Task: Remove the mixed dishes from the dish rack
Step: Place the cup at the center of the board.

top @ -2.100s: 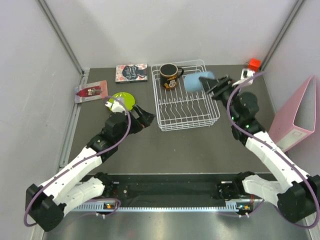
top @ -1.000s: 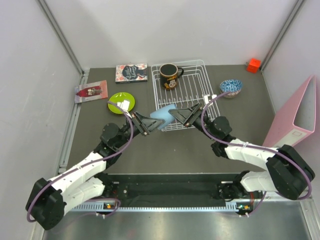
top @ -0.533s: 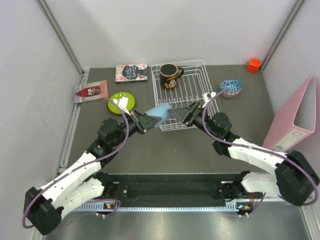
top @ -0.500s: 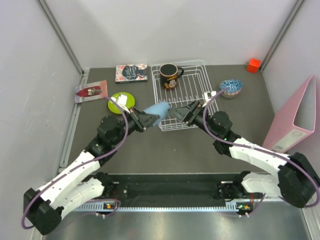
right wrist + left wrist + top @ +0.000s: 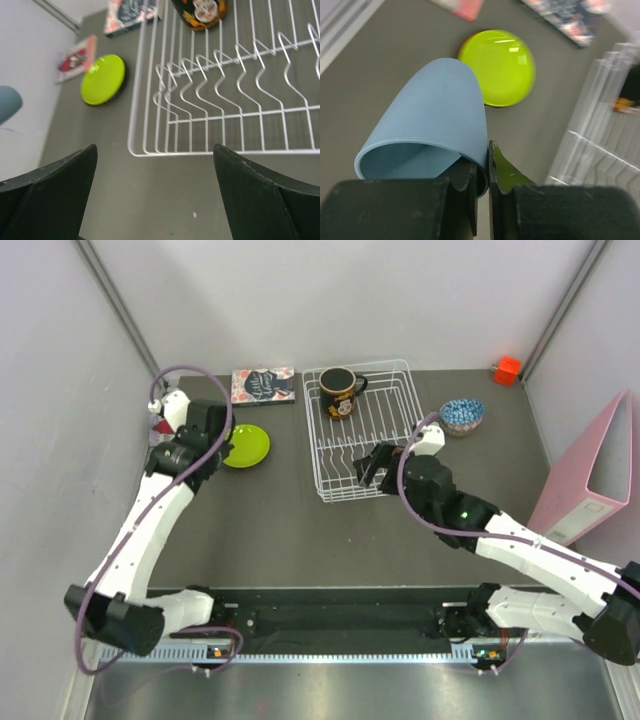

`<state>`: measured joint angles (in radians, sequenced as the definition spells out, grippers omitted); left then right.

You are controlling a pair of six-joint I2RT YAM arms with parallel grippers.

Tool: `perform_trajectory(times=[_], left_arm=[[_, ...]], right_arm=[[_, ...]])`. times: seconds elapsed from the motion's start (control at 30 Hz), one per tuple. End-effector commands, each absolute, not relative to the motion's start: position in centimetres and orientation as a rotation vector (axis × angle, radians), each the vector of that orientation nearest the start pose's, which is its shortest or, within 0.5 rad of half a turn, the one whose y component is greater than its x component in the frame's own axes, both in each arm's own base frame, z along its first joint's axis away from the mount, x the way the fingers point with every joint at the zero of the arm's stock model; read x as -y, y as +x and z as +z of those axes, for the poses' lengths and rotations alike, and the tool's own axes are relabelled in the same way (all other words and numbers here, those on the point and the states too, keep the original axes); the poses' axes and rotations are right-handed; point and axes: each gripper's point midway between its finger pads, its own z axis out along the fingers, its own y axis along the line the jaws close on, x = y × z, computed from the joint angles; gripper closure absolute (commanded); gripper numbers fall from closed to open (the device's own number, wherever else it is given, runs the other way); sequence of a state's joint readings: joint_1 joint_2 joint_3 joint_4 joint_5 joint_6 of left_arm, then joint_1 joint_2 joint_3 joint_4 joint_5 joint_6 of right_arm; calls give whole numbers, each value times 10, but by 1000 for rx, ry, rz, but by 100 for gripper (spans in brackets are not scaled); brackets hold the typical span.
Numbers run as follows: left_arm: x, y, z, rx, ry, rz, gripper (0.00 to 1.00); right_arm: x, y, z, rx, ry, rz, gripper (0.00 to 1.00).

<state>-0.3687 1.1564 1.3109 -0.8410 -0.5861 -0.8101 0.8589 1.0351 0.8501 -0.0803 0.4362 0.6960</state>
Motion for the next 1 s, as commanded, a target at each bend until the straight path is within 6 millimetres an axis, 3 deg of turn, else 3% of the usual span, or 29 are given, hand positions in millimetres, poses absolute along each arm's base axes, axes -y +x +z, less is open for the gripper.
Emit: perform_trajectory(times=[0.0,0.17,0.2,0.27,0.47,0.73,0.97], left_arm=[[7,325,242,-2127,-864,55,100],[-33,352,206,-2210,-1014,130,100],[-27,360,190,-2261,-1008,87,100],[-43,370,169,-2278,-1092,54,100],[-60,401,128,-2307,-1169,-23,100],[-83,431,103,-2368,-1253,-15,100],[-97,451,103,-2376,-1257,0,100]], right_arm=[[-235,271,234,-1931,109,555,4],[-234,266,228,-1930,84,571,3],[-234,265,227,-1931,77,575,3],[-235,264,224,-1934,62,579,3],[-234,262,217,-1949,26,558,3],[-223,268,216,-1956,12,470,2],[-211,272,209,-1962,45,435,2]])
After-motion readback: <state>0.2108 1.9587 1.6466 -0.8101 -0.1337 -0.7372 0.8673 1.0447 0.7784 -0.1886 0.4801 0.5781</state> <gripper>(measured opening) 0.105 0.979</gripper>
